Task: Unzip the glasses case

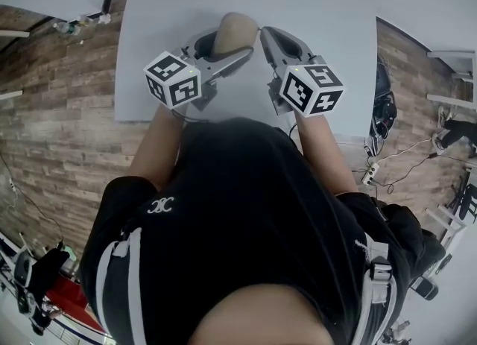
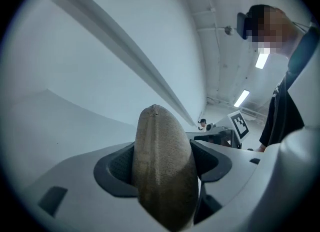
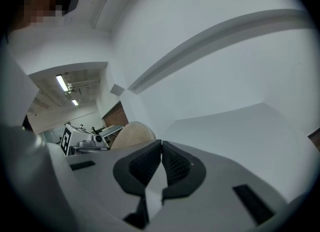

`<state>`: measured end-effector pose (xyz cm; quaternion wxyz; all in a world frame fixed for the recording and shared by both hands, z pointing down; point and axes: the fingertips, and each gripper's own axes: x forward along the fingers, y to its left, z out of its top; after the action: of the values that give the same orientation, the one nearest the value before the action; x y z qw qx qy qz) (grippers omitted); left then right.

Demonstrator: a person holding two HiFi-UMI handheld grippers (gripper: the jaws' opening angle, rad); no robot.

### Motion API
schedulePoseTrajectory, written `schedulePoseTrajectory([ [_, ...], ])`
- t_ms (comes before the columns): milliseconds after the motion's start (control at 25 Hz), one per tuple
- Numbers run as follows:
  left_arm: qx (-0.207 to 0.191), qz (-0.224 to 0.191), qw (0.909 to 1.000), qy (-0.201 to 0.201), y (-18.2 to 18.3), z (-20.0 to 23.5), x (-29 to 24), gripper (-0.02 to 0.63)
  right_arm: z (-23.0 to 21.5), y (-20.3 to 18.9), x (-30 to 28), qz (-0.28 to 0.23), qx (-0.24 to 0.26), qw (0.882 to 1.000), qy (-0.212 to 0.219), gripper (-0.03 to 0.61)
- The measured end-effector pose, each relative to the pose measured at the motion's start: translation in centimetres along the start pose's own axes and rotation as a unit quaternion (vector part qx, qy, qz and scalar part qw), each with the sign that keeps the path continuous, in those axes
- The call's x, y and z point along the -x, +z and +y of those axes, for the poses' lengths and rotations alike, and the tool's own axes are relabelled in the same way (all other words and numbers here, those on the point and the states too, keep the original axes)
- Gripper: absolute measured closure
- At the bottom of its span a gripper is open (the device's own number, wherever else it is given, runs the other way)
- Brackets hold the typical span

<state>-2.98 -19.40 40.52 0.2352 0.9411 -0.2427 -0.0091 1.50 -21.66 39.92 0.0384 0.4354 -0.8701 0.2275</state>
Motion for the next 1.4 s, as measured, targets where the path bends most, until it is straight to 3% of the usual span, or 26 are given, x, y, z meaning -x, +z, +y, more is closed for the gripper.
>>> schedulePoseTrajectory([
  [160, 0.045, -0.032, 0.9985, -0.002, 1.2, 0.8, 1.1, 0.293, 1.2, -0.5, -0.6, 0.010, 0.003, 1.000, 0.015, 0.558],
  [400, 0.083, -0.055, 0.9950, 0.000, 1.7, 1.5, 1.9, 0.293, 2.2, -2.0, -0.6, 0.030, 0.012, 0.999, 0.030, 0.560],
  [640, 0.098, -0.060, 0.9934, -0.002, 2.0, 2.0, 1.8, 0.293, 2.4, -2.4, -0.7, 0.036, 0.014, 0.999, 0.034, 0.560],
  [880, 0.150, -0.100, 0.9836, -0.002, 3.3, 3.7, 2.2, 0.292, 3.6, -4.1, -0.6, 0.061, 0.075, 0.995, 0.035, 0.560],
  [1400, 0.209, -0.117, 0.9707, 0.017, 2.4, 5.3, 2.6, 0.291, 4.6, -6.9, -0.1, 0.101, 0.113, 0.985, 0.078, 0.560],
])
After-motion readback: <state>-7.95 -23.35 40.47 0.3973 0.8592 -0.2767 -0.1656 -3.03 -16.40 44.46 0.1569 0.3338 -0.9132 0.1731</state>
